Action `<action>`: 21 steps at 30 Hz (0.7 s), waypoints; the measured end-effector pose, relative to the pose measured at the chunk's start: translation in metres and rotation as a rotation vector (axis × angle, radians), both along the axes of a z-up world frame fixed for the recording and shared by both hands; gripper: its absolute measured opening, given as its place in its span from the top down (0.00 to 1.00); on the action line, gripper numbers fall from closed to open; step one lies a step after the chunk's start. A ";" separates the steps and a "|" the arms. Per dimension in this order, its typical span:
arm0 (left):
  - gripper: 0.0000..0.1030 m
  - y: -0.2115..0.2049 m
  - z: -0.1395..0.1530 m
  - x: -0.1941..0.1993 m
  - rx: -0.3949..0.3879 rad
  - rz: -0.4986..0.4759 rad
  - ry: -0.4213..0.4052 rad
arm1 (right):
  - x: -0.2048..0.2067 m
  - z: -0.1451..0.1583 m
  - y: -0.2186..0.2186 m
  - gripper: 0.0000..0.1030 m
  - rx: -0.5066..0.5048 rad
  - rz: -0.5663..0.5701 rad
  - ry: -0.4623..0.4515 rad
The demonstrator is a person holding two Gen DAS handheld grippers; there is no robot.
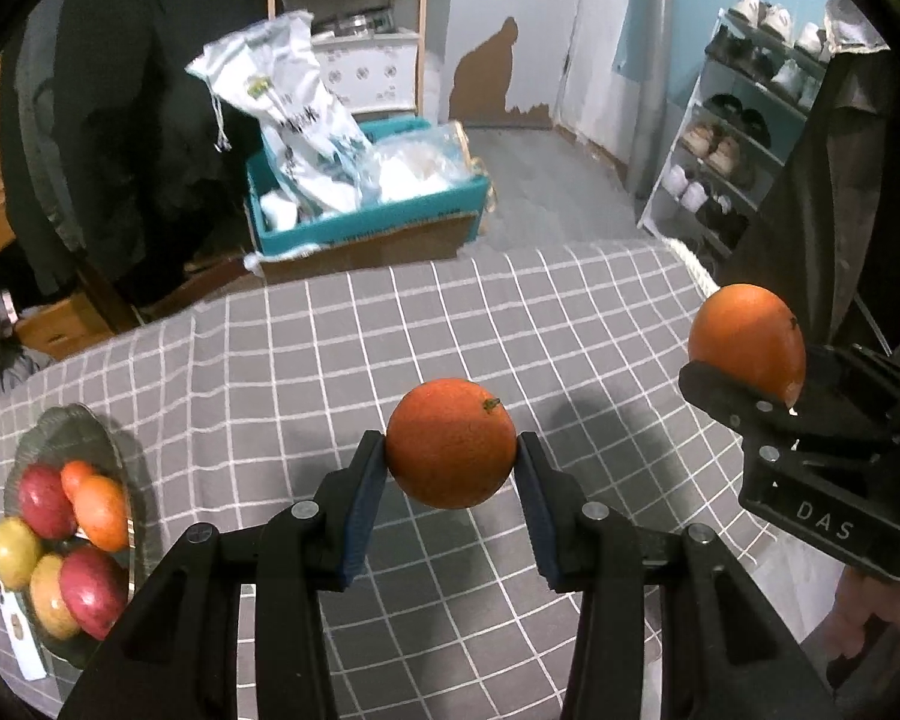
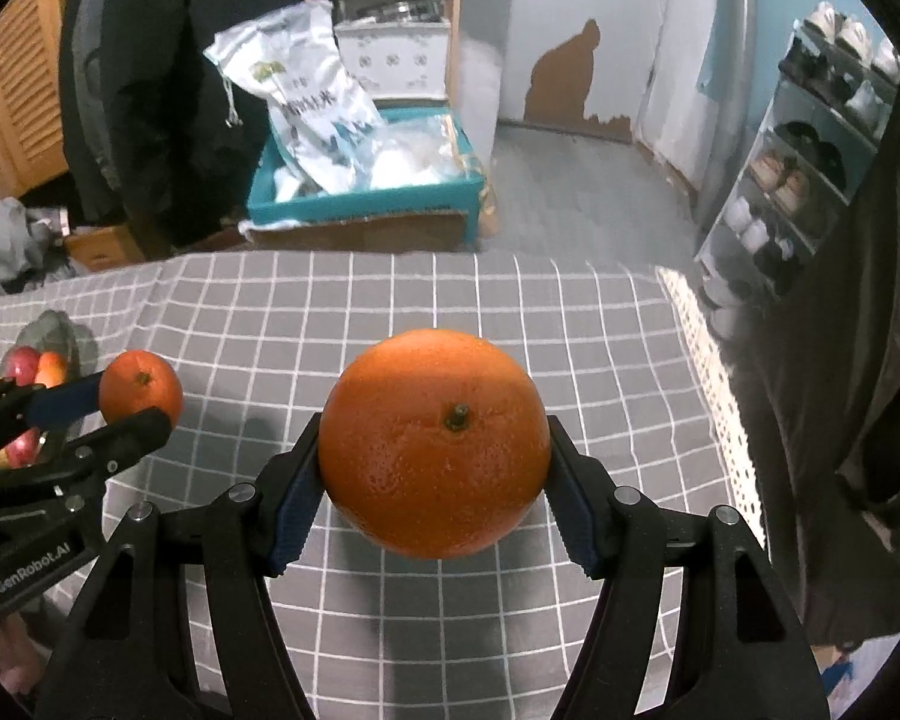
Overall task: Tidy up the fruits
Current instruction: 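Carry the small orange with the left tool while the right tool carries the larger orange to the bowl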
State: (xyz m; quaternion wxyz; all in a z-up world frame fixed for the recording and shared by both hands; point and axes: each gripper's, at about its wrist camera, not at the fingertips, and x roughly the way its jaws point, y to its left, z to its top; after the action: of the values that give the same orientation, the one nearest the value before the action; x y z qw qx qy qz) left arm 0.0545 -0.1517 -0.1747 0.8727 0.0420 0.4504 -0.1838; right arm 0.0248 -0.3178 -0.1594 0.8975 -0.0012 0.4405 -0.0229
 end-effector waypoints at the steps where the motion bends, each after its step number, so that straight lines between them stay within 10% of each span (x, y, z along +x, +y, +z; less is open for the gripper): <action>1: 0.57 0.002 0.004 -0.001 -0.004 0.002 -0.009 | -0.001 0.004 0.001 0.35 0.001 0.002 -0.011; 21: 0.57 0.037 0.054 -0.012 -0.040 0.043 -0.140 | -0.010 0.065 0.028 0.35 0.005 0.053 -0.167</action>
State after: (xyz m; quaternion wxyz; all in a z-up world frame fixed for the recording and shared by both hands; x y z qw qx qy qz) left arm 0.0422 -0.1151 -0.1206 0.9065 0.0279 0.3852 -0.1707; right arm 0.0147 -0.2900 -0.0945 0.9314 -0.0088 0.3638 0.0017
